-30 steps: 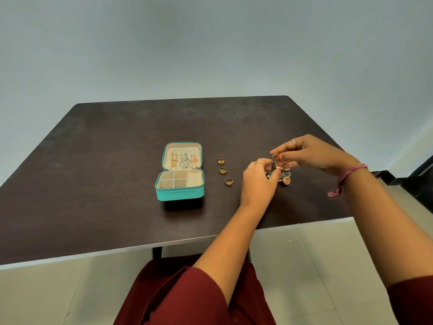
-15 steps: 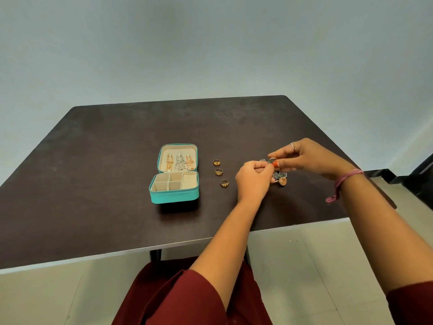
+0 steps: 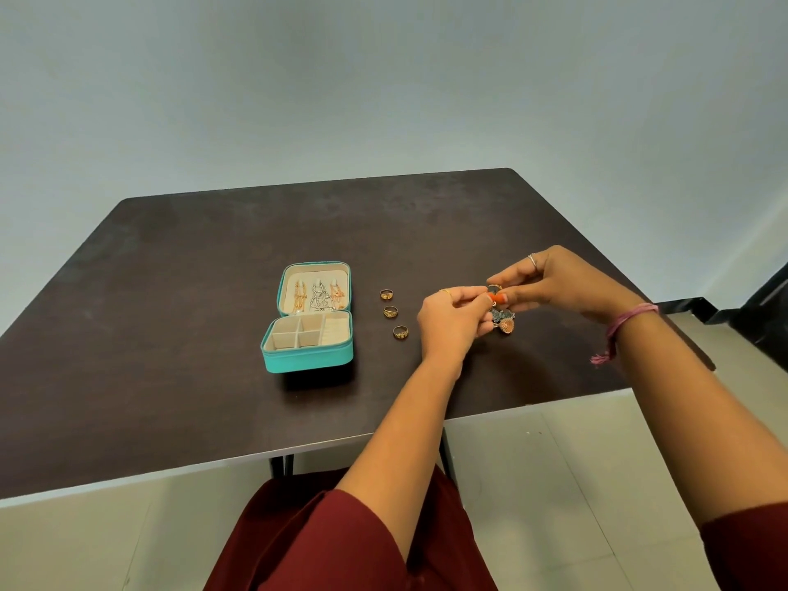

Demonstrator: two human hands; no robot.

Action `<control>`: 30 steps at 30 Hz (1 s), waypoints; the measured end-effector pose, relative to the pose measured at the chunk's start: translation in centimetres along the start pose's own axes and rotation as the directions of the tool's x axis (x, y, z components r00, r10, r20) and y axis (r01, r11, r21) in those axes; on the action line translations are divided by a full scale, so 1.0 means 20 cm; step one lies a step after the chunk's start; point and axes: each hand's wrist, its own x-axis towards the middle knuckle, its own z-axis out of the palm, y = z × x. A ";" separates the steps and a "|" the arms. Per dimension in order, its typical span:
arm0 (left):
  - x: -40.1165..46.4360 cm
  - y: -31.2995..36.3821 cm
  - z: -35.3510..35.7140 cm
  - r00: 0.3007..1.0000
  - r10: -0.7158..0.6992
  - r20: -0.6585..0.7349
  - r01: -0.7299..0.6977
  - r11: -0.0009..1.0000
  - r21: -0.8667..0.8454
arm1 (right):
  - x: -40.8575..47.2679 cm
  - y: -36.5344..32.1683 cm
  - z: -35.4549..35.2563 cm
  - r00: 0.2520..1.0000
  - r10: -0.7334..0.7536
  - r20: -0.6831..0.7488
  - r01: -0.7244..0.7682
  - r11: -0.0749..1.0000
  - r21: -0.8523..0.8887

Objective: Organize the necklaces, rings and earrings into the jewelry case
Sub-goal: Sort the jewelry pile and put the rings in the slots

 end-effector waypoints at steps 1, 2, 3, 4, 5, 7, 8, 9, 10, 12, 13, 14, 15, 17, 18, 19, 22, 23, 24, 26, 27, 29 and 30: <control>0.00 0.01 0.01 1.000 -0.006 0.000 0.006 1.000 -0.014 | 0.00 0.00 0.00 1.000 0.005 0.000 -0.005 1.000 0.011; -0.01 0.02 0.01 1.000 -0.010 0.001 0.010 1.000 -0.023 | 0.01 0.00 0.00 1.000 0.009 0.002 -0.010 1.000 0.016; -0.01 0.03 0.01 1.000 -0.011 0.003 0.012 0.999 -0.031 | 0.01 0.00 0.01 1.000 0.014 0.001 -0.014 1.000 0.015; -0.02 0.04 0.01 1.000 -0.014 0.004 0.014 0.999 -0.041 | 0.02 -0.01 0.01 1.000 0.022 -0.001 -0.022 1.000 0.012; -0.02 0.04 0.01 1.000 -0.015 0.002 0.015 0.999 -0.045 | 0.02 -0.01 0.01 1.000 0.030 -0.007 -0.030 1.000 0.009; -0.03 0.04 -0.01 1.000 -0.001 -0.019 0.000 1.000 -0.022 | 0.04 -0.01 0.01 0.998 0.060 -0.026 -0.059 0.998 0.017; -0.03 0.03 -0.03 0.999 0.018 -0.033 -0.018 1.000 0.011 | 0.04 -0.01 0.01 0.996 0.082 -0.032 -0.081 0.996 0.028; -0.05 0.02 -0.04 0.998 0.042 -0.044 -0.040 0.998 0.055 | 0.05 -0.01 0.01 0.994 0.106 -0.032 -0.105 0.994 0.038; -0.06 0.02 -0.06 0.996 0.072 -0.047 -0.067 0.993 0.102 | 0.05 -0.01 0.00 0.991 0.135 -0.024 -0.134 0.990 0.049; -0.11 0.00 -0.11 0.989 0.141 -0.035 -0.131 0.970 0.207 | 0.06 0.00 0.00 0.981 0.194 -0.007 -0.193 0.978 0.080; -0.14 0.00 -0.14 0.984 0.178 -0.018 -0.167 0.949 0.267 | 0.06 0.00 -0.01 0.975 0.221 -0.008 -0.219 0.970 0.104; -0.17 -0.01 -0.17 0.977 0.212 0.010 -0.203 0.920 0.335 | 0.06 0.01 -0.01 0.969 0.247 -0.014 -0.244 0.961 0.127; -0.20 -0.02 -0.20 0.969 0.245 0.043 -0.240 0.879 0.412 | 0.06 0.01 -0.01 0.964 0.266 -0.025 -0.260 0.956 0.133; -0.27 -0.03 -0.28 0.944 0.311 0.108 -0.313 0.746 0.588 | 0.06 0.01 0.00 0.962 0.268 -0.051 -0.263 0.961 0.087; -0.31 -0.05 -0.31 0.929 0.345 0.134 -0.342 0.660 0.669 | 0.05 0.00 0.02 0.967 0.249 -0.057 -0.245 0.967 0.063; -0.34 -0.07 -0.35 0.912 0.381 0.149 -0.359 0.572 0.738 | 0.05 -0.01 0.04 0.974 0.219 -0.065 -0.216 0.975 0.053; -0.40 -0.13 -0.47 0.865 0.486 0.122 -0.323 0.355 0.878 | 0.02 -0.08 0.11 0.987 0.118 -0.113 -0.114 0.992 0.046; -0.41 -0.15 -0.51 0.851 0.514 0.110 -0.301 0.305 0.904 | 0.01 -0.11 0.14 0.988 0.090 -0.126 -0.088 0.996 0.021; -0.40 -0.16 -0.54 0.839 0.534 0.104 -0.286 0.271 0.919 | 0.00 -0.14 0.17 0.990 0.065 -0.127 -0.066 0.998 -0.007; -0.39 -0.19 -0.57 0.822 0.560 0.105 -0.278 0.233 0.932 | -0.01 -0.17 0.25 0.993 0.018 -0.116 -0.028 0.996 -0.084; -0.38 -0.19 -0.58 0.815 0.570 0.105 -0.283 0.233 0.931 | -0.02 -0.19 0.30 0.995 -0.002 -0.103 -0.012 0.990 -0.137; -0.37 -0.19 -0.59 0.795 0.599 0.097 -0.303 0.253 0.919 | -0.02 -0.21 0.41 0.998 -0.036 -0.055 0.017 0.950 -0.311; -0.36 -0.19 -0.59 0.787 0.611 0.085 -0.307 0.268 0.913 | -0.02 -0.21 0.46 0.999 -0.046 -0.028 0.031 0.909 -0.415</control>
